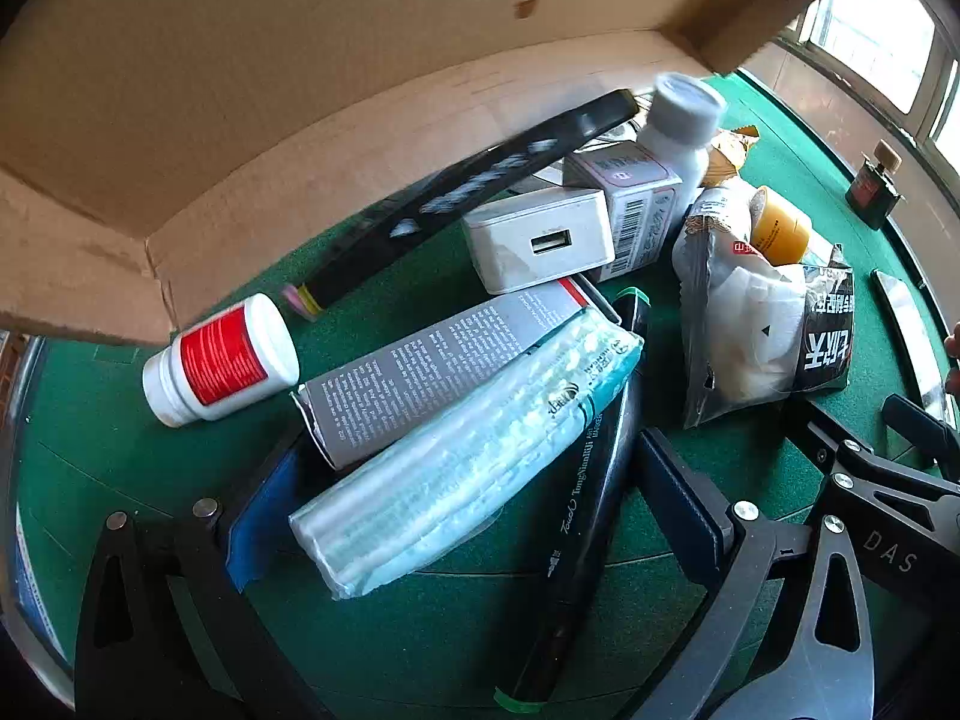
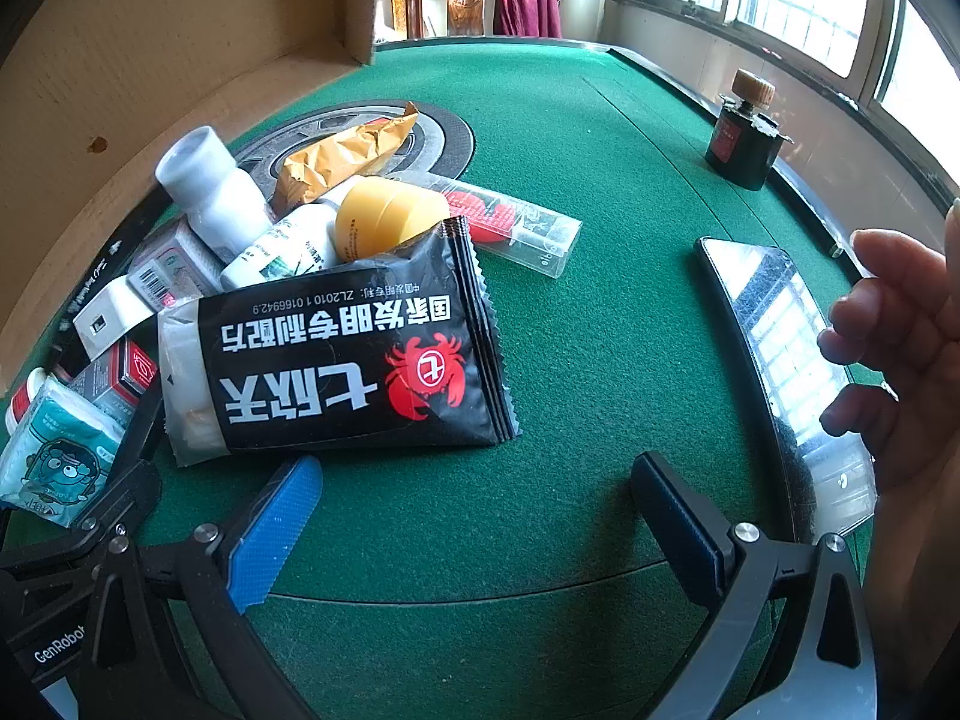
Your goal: Organize objects
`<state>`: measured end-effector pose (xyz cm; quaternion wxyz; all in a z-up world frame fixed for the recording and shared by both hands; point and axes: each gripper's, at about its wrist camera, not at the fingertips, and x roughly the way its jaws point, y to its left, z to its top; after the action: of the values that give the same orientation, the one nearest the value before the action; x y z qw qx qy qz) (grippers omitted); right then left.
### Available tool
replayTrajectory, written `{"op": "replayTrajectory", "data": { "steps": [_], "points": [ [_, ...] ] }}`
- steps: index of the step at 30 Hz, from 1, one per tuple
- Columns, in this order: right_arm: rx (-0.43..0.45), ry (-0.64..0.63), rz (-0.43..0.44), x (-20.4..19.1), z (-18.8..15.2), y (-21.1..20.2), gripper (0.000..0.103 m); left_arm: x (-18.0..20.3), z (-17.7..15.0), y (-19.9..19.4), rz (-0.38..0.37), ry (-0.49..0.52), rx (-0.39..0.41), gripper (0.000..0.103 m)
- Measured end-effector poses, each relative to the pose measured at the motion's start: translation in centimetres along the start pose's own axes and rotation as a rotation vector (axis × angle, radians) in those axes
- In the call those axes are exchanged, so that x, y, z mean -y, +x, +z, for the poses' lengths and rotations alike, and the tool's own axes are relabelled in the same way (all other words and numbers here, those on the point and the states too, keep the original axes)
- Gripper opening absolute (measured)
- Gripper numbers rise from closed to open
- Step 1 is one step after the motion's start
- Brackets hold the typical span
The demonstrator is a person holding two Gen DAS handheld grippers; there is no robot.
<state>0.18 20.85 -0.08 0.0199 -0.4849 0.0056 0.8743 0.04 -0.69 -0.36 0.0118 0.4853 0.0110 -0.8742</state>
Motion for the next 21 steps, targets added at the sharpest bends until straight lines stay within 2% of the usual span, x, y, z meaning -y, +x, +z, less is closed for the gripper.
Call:
{"op": "replayTrajectory", "data": {
  "steps": [21],
  "points": [
    [0.0, 0.0, 0.0, 0.3, 0.03, 0.05, 0.103, 0.02, -0.01, 0.0, 0.0, 0.0, 0.0, 0.103]
  ]
}}
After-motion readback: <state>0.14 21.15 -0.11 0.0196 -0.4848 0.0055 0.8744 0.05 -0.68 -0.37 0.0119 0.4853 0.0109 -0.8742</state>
